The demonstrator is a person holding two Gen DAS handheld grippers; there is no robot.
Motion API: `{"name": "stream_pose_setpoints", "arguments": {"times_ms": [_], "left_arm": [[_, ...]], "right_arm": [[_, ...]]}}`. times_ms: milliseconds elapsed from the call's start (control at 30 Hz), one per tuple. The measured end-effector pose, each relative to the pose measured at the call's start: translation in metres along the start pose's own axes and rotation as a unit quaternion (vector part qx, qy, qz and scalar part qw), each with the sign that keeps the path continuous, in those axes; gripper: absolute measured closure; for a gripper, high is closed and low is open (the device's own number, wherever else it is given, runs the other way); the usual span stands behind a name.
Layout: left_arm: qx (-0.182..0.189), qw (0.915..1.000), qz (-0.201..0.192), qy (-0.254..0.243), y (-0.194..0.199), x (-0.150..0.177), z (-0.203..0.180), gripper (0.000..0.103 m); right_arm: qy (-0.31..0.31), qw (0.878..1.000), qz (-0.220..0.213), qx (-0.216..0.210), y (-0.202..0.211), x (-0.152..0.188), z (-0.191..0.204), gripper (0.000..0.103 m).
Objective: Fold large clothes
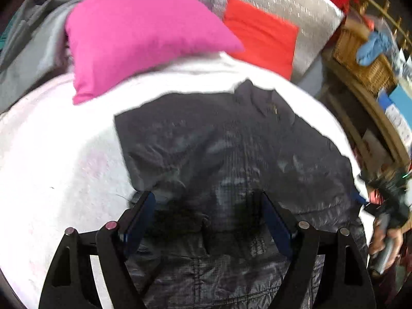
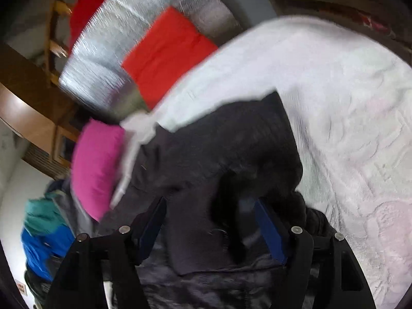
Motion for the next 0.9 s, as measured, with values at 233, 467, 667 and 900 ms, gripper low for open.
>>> {"name": "stream_pose_setpoints", "arguments": {"times_ms": [233,467,667,900], "left_arm": [[-0.041,0.9979,-0.011,0.048,0.01,-0.005,0.039,0.02],[-0.046,0.9976,-0.004,0.052,0.014,-0.001,0.039,0.02],[-0.047,0.9977,0.008,0.048,0.009,0.008,0.037,0.02],[-0.058,0.9969,0.044,0.03,-0.013,0.022,0.031,0.02]], "right_arm": [[0.106,0.993,0.016,0.038,-0.008,0.02,0.035,0.089],[0.138,0.982,-0.125,0.036,0.05,-0.011,0.076,0.094],[0.105,0.969,-0.194,0.108,0.086,-0.036,0.042,0.095],[-0.002,0.993,-0.026,0.112,0.0,-0.008,-0.02,0.084]]}}
Point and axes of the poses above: each gripper's, at about its wrist camera, not at the fingertips, and y roughly against the way its jaws point, z to its left, x to its underside, the point moved 10 cm from there along -y, roughly the way its jaws point, and after that the axes turned 13 degrees about y, right-handed, at the moved point
